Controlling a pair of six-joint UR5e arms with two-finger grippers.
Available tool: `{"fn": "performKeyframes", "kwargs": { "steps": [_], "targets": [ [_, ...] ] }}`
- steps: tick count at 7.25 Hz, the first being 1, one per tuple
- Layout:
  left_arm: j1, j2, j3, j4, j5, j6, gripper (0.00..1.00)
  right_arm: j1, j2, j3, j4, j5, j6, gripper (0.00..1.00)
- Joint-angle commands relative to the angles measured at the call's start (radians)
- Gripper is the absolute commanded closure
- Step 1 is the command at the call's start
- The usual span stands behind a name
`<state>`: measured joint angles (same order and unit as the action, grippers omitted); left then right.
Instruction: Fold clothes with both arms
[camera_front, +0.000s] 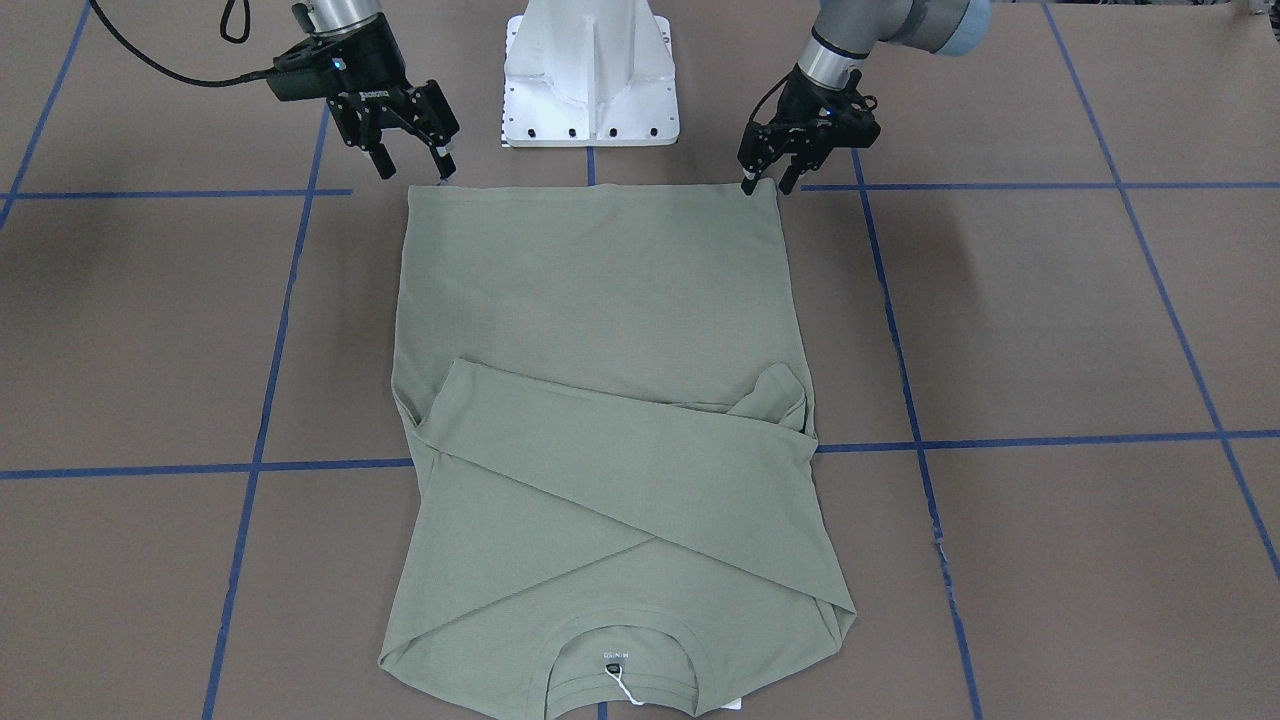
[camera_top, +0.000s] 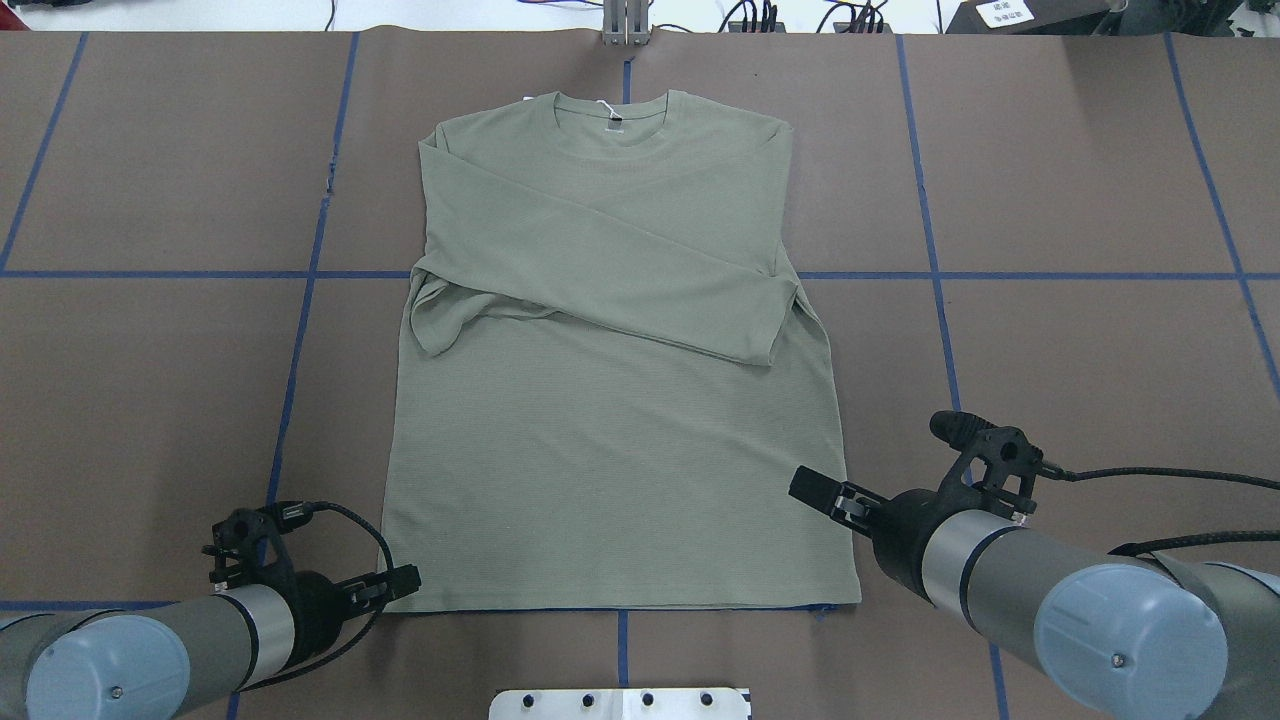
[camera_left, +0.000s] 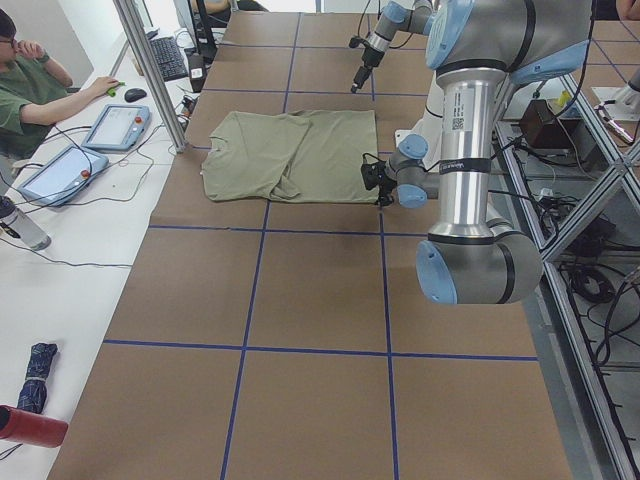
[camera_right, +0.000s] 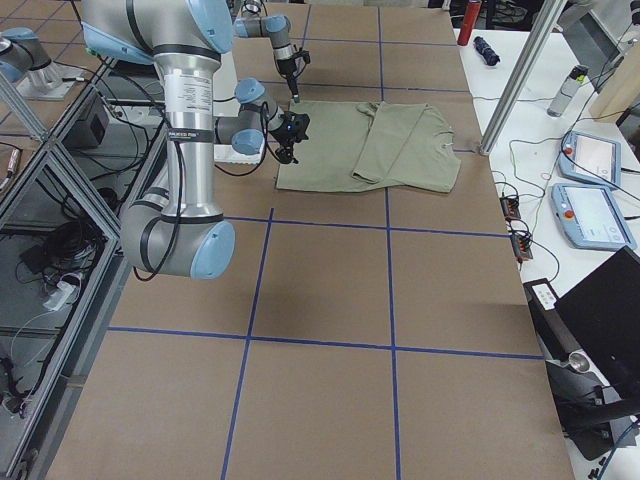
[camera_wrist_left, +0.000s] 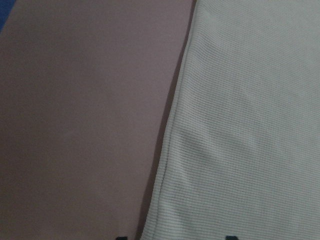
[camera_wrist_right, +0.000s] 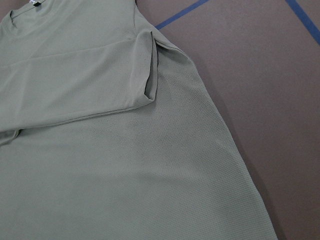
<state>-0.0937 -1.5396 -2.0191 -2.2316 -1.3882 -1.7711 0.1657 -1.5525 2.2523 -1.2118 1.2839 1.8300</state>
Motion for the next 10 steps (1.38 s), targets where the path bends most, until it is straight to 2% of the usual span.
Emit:
{"fn": "performKeyframes", "kwargs": {
  "steps": [1,10],
  "targets": [
    [0.000,-0.007,0.003,0.001,0.000,-0.001,0.40,0.000,0.002,0.000,0.000,0.000,0.000,0.01],
    [-0.001,0.000,0.005,0.001,-0.012,0.041,0.39,-0.002,0.003,-0.002,0.002,0.000,0.000,0.01]
  ]
}}
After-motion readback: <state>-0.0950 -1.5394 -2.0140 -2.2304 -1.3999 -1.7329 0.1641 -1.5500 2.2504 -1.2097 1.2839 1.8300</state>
